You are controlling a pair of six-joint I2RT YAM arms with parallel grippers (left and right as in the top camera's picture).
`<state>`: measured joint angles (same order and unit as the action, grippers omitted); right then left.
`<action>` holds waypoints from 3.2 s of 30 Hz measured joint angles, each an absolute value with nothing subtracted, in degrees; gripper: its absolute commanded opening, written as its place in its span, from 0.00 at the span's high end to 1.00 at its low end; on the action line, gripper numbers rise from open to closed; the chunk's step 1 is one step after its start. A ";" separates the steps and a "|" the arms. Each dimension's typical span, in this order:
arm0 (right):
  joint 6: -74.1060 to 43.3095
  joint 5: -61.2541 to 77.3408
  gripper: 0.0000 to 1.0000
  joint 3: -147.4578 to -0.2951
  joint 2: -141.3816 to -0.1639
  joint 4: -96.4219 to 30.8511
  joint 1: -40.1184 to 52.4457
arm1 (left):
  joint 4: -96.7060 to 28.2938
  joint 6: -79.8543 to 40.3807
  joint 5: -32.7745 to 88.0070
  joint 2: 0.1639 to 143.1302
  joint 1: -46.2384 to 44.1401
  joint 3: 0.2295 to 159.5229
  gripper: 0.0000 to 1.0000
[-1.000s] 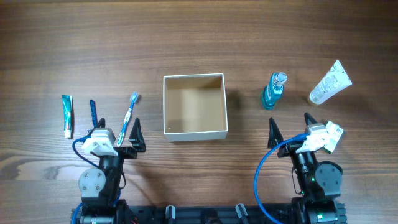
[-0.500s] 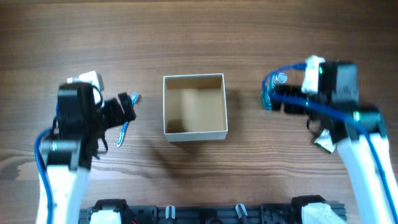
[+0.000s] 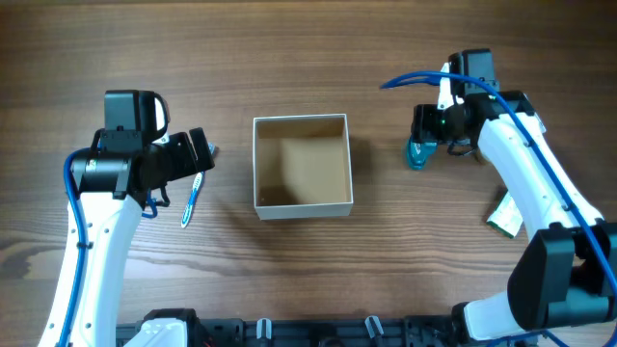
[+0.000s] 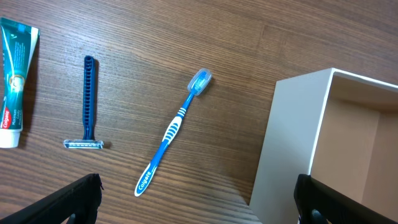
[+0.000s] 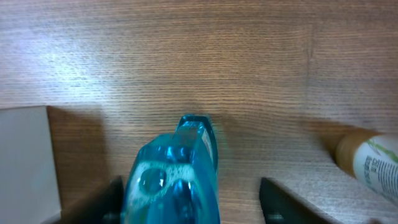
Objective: Pack container
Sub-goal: 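Grasp the blue mouthwash bottle with the right gripper and lower it into the box, then grasp the white Pantene tube with the right gripper and place it in the box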
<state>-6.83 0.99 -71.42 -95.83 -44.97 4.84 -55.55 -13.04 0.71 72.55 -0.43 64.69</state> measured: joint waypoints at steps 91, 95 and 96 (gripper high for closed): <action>4.62 0.01 0.96 -99.55 -104.09 -73.49 -13.28 | -60.12 -14.55 -4.69 72.55 9.93 64.77 0.00; -0.40 1.06 0.96 -103.59 -93.71 -75.88 -2.90 | -60.05 -14.55 -4.69 72.55 9.93 64.77 0.00; -2.94 1.02 0.96 -104.44 -89.25 -75.85 3.16 | -60.05 -14.55 -4.71 72.55 9.93 64.77 0.00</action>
<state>-2.94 1.02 -104.44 -89.25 -75.85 3.16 -60.05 -14.55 -4.71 72.55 9.93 64.77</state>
